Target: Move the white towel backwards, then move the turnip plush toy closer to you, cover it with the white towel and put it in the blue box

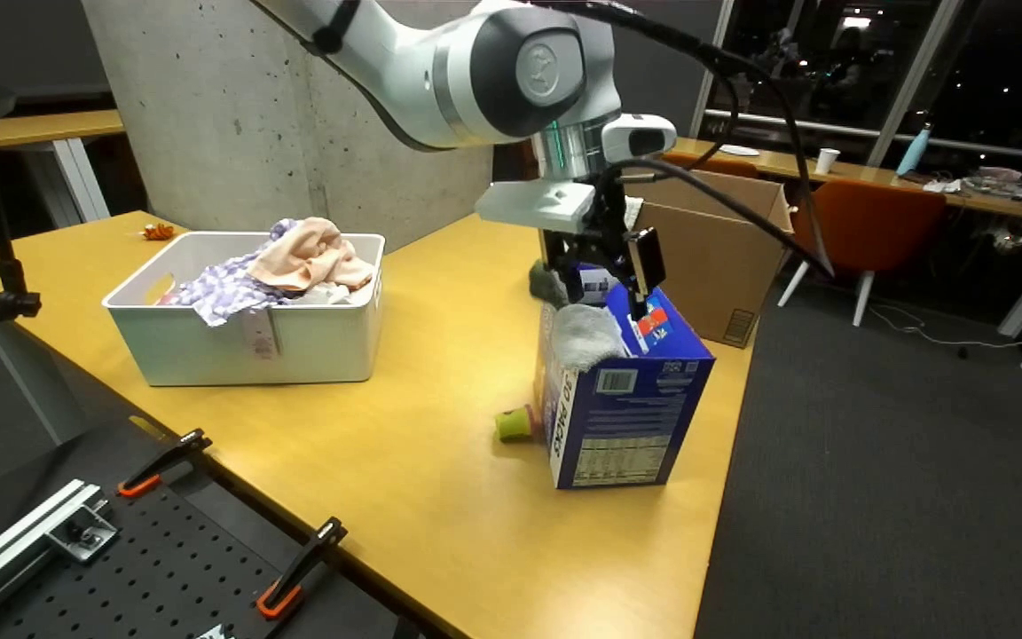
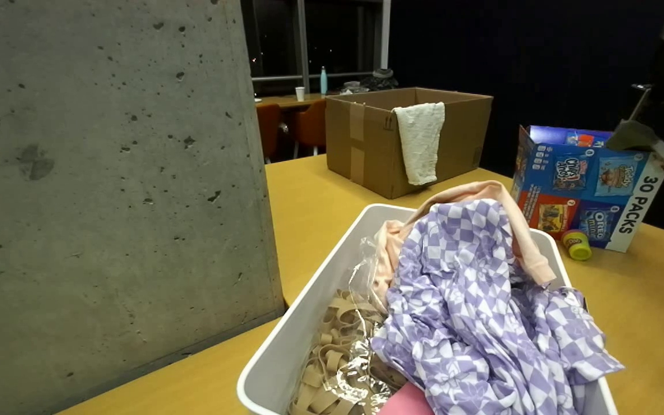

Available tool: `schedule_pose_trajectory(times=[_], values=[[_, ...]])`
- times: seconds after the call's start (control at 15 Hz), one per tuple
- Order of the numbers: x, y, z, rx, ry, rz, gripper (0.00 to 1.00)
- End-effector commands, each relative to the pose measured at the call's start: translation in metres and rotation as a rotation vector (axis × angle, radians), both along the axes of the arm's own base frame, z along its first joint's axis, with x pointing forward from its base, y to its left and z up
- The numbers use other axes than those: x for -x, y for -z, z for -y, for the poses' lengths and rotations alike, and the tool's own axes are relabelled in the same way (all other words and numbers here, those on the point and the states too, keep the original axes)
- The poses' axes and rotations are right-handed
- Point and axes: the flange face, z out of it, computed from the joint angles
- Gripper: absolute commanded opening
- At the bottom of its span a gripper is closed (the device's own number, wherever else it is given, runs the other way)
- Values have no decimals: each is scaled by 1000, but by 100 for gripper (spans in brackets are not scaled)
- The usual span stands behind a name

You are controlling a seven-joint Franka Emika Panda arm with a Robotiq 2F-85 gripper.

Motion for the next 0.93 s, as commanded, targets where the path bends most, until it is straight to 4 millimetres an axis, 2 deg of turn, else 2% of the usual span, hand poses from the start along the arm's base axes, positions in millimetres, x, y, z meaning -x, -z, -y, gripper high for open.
schedule_pose_trajectory(times=[0.0,0.2,0.73,0.87], values=[[58,-34,-28,48,17,44,100],[88,-35,-78,40,-9,63,100],[105,16,-205,-65,-123,153,100],[109,29,-229,-87,-140,148,100]])
